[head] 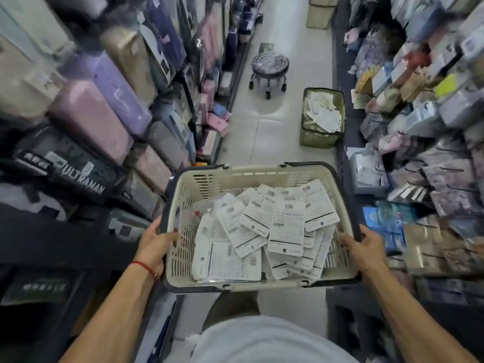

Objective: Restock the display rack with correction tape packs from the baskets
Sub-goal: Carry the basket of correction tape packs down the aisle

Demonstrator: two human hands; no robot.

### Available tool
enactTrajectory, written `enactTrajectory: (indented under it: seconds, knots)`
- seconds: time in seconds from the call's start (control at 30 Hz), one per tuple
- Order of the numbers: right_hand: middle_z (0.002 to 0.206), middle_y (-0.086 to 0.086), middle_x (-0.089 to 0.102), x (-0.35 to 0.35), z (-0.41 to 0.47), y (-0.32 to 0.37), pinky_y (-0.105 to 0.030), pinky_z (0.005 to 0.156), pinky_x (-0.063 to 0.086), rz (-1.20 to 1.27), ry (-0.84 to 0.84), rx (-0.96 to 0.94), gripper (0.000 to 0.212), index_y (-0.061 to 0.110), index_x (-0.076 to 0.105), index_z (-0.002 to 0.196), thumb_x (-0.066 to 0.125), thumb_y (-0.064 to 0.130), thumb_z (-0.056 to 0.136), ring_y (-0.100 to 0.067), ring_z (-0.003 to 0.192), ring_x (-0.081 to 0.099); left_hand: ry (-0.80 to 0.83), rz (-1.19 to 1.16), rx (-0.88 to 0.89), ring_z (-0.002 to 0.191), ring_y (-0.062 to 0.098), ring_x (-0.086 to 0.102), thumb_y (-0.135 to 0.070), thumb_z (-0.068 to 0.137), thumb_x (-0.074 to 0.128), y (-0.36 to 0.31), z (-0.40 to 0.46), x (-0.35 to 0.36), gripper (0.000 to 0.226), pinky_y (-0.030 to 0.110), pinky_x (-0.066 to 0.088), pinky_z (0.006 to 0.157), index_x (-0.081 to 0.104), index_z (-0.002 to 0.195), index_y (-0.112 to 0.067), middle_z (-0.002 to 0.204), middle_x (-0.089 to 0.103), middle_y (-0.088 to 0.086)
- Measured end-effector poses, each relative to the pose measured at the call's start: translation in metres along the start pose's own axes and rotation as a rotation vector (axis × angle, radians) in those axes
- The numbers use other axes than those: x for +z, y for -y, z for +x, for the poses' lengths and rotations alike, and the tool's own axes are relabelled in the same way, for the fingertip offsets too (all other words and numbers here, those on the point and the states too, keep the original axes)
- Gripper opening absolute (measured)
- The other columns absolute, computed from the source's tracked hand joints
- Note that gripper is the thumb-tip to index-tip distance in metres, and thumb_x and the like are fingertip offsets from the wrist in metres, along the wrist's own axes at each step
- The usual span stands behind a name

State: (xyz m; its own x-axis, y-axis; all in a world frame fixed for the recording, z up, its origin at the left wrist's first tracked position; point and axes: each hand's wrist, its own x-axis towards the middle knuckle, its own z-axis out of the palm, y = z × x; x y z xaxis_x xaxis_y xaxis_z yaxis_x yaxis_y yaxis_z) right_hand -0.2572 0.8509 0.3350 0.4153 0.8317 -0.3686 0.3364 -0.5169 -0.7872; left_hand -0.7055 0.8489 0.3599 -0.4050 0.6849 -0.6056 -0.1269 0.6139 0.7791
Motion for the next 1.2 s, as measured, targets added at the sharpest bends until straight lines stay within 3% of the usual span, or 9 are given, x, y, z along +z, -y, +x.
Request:
enactTrajectory:
  seconds: [0.13, 0.27, 0.4, 0.53, 0.63, 0.8, 0.97, 1.07, 1.2]
  knots:
    - [0.087, -0.013, 0.076, 0.019, 0.094, 0.066, -0.045, 0.072, 0.060, -0.053, -0.097, 0.031, 0.012, 0.016, 0.072, 0.101, 0.078, 0.012, 0.091, -0.029, 0.078, 0.072, 0.086, 0.013, 0.013, 0.077, 0.030, 0.072, 0.017, 0.092, 0.058, -0.078, 0.111, 0.056, 0.050, 0.038, 0.061, 0.062, 0.064, 0.133, -0.011, 0.098, 0.075, 0.017]
    - [0.083, 0.000, 0.076, 0.036, 0.180, 0.126, -0.026, 0.057, 0.050, -0.085, -0.173, -0.012, 0.022, 0.008, 0.075, 0.109, 0.079, 0.017, 0.090, -0.005, 0.069, 0.069, 0.105, 0.050, 0.043, 0.094, 0.039, 0.071, 0.016, 0.090, 0.064, -0.156, 0.203, 0.107, 0.051, 0.059, 0.059, 0.089, 0.063, 0.135, -0.009, 0.116, 0.073, 0.028]
    - [0.112, -0.020, 0.075, 0.059, 0.284, 0.182, -0.045, 0.087, 0.058, -0.031, -0.136, 0.058, 0.039, -0.001, 0.068, 0.127, 0.077, 0.015, 0.092, -0.035, 0.102, 0.072, 0.099, 0.106, 0.055, 0.094, 0.038, 0.071, 0.017, 0.091, 0.062, -0.229, 0.292, 0.166, 0.053, 0.058, 0.058, 0.093, 0.060, 0.139, -0.004, 0.115, 0.072, 0.026]
    - [0.094, -0.012, 0.077, 0.083, 0.393, 0.226, -0.037, 0.072, 0.055, 0.026, -0.115, 0.060, 0.018, 0.009, 0.074, 0.109, 0.076, 0.009, 0.091, -0.029, 0.083, 0.070, 0.078, 0.143, 0.071, 0.101, 0.043, 0.071, 0.017, 0.090, 0.062, -0.307, 0.374, 0.229, 0.047, 0.064, 0.057, 0.093, 0.069, 0.125, -0.014, 0.117, 0.073, 0.028]
    - [0.088, -0.007, 0.075, 0.095, 0.475, 0.260, -0.030, 0.063, 0.049, 0.095, -0.091, 0.095, 0.012, 0.012, 0.072, 0.103, 0.077, 0.010, 0.092, -0.019, 0.074, 0.066, 0.047, 0.188, 0.103, 0.105, 0.046, 0.072, 0.018, 0.089, 0.063, -0.368, 0.429, 0.278, 0.051, 0.066, 0.057, 0.093, 0.067, 0.132, -0.011, 0.118, 0.073, 0.027]
    - [0.086, -0.011, 0.073, 0.100, 0.599, 0.330, -0.031, 0.063, 0.048, 0.104, -0.116, 0.112, 0.010, 0.014, 0.072, 0.097, 0.077, 0.010, 0.090, -0.023, 0.073, 0.064, 0.083, 0.170, 0.132, 0.093, 0.035, 0.074, 0.019, 0.088, 0.061, -0.471, 0.507, 0.353, 0.056, 0.047, 0.062, 0.082, 0.066, 0.135, -0.011, 0.113, 0.075, 0.020]
    - [0.083, 0.001, 0.075, 0.110, 0.719, 0.402, -0.018, 0.050, 0.051, 0.094, -0.160, 0.088, 0.013, 0.015, 0.074, 0.101, 0.077, 0.009, 0.090, 0.002, 0.058, 0.066, 0.102, 0.137, 0.119, 0.079, 0.021, 0.076, 0.018, 0.086, 0.059, -0.556, 0.600, 0.427, 0.055, 0.036, 0.062, 0.067, 0.070, 0.127, -0.018, 0.099, 0.078, 0.009]
    - [0.086, -0.005, 0.077, 0.123, 0.789, 0.444, -0.030, 0.063, 0.055, 0.061, -0.201, 0.075, 0.014, 0.015, 0.074, 0.101, 0.077, 0.008, 0.090, -0.015, 0.067, 0.069, 0.136, 0.129, 0.093, 0.089, 0.032, 0.075, 0.017, 0.086, 0.059, -0.597, 0.672, 0.469, 0.054, 0.043, 0.062, 0.073, 0.069, 0.130, -0.012, 0.108, 0.076, 0.018]
    - [0.082, -0.008, 0.074, 0.135, 0.867, 0.499, -0.034, 0.065, 0.052, 0.011, -0.274, 0.104, 0.009, 0.013, 0.073, 0.101, 0.075, 0.011, 0.092, -0.024, 0.068, 0.065, 0.218, 0.132, 0.045, 0.089, 0.035, 0.075, 0.015, 0.083, 0.058, -0.659, 0.761, 0.526, 0.058, 0.049, 0.063, 0.073, 0.072, 0.126, -0.022, 0.104, 0.078, 0.017]
